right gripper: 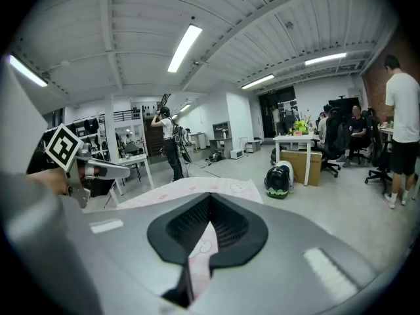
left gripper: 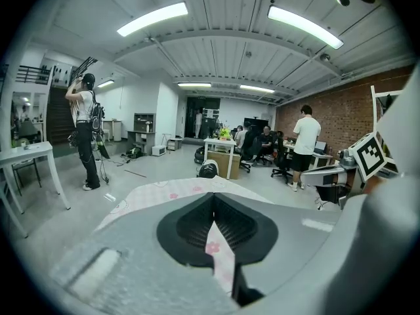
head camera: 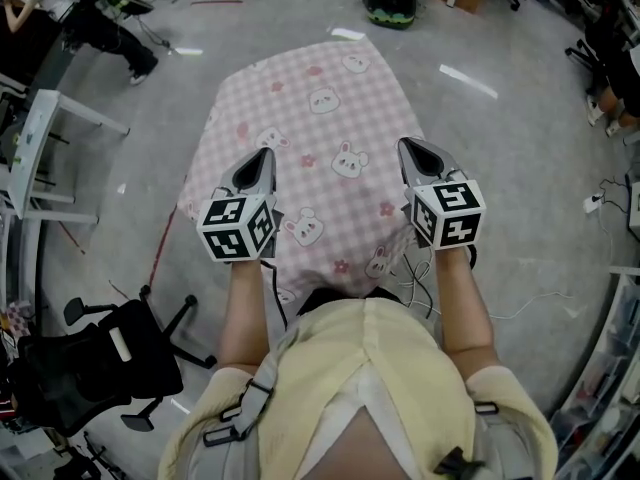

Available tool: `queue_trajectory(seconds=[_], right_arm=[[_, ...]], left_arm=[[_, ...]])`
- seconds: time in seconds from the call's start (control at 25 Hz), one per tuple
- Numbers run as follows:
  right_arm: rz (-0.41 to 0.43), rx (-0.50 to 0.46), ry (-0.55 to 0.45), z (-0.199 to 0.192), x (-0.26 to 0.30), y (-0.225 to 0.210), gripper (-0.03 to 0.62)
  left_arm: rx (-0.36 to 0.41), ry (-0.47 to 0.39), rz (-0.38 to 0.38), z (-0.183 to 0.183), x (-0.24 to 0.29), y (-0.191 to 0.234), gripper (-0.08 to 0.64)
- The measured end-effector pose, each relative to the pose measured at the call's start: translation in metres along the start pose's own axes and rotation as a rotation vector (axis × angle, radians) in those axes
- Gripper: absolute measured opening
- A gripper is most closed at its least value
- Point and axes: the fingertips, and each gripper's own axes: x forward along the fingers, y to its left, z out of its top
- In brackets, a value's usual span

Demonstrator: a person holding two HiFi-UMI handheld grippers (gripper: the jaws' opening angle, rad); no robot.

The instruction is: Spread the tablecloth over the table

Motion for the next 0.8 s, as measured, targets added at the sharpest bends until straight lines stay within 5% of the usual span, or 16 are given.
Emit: queue_trajectory(seconds=[0.8], right_arm=[[0.002,-0.032,0.005,0.000,0.006,0.010,0.005]], left_arm=[[-0.009,-0.002,-0.011,-0.007,-0.006,0.005,0.005]])
